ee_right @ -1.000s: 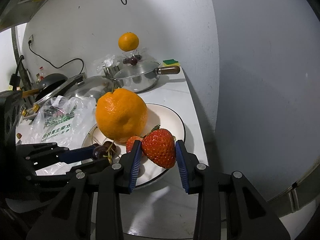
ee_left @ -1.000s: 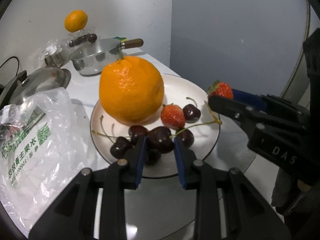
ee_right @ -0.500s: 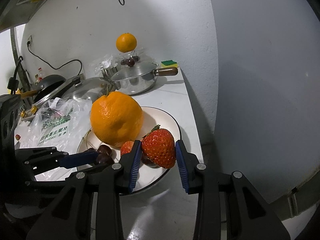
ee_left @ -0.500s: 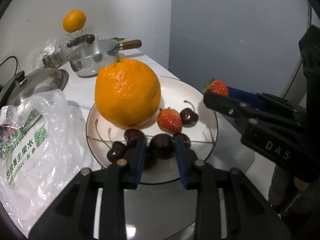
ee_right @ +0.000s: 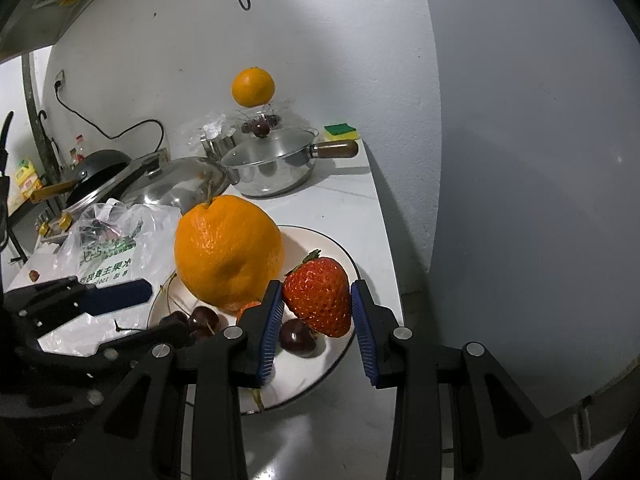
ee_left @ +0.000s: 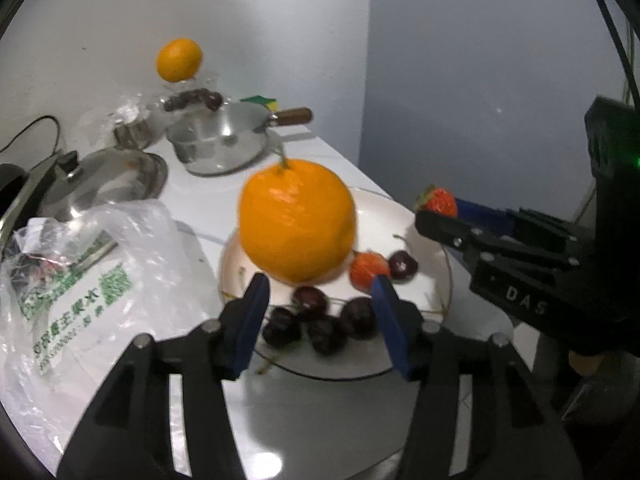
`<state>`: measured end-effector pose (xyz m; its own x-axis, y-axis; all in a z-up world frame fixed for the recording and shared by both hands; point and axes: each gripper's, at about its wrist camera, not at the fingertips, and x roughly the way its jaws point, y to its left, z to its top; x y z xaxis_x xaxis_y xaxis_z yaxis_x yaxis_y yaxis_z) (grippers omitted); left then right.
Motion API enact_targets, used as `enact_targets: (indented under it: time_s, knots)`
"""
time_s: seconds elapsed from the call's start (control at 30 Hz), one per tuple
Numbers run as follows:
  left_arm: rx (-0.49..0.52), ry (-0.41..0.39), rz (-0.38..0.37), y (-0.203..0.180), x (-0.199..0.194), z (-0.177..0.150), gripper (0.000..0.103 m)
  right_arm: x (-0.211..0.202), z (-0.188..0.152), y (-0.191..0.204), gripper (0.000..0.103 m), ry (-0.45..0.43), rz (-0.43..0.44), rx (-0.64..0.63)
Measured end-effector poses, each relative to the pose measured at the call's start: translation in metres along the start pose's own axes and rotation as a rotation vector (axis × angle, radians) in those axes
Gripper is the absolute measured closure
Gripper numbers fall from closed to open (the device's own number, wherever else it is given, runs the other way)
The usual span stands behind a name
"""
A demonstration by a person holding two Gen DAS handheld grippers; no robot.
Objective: Organize fruits
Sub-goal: 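Lower the strawberry and cherry beside the orange and open both grippers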
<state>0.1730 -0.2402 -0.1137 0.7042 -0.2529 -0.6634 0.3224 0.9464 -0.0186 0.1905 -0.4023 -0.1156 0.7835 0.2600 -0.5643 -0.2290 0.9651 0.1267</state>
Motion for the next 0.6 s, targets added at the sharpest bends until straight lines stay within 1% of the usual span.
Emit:
enact_targets:
  time_s: [0.1, 0.3, 0.6]
  knots:
    - [-0.012, -0.004, 0.023, 0.007, 0.0, 0.002, 0.048, 0.007, 0.002, 0.002, 0.066, 0.012, 0.005, -0.007]
    - [-0.039, 0.0, 0.044, 0.021, 0.006, 0.003, 0.048, 0.02, 0.006, 0.005, 0.066, 0.031, 0.009, -0.016]
    - [-0.068, 0.013, 0.052, 0.036, 0.016, 0.002, 0.048, 0.044, 0.008, 0.012, 0.066, 0.071, 0.004, -0.035]
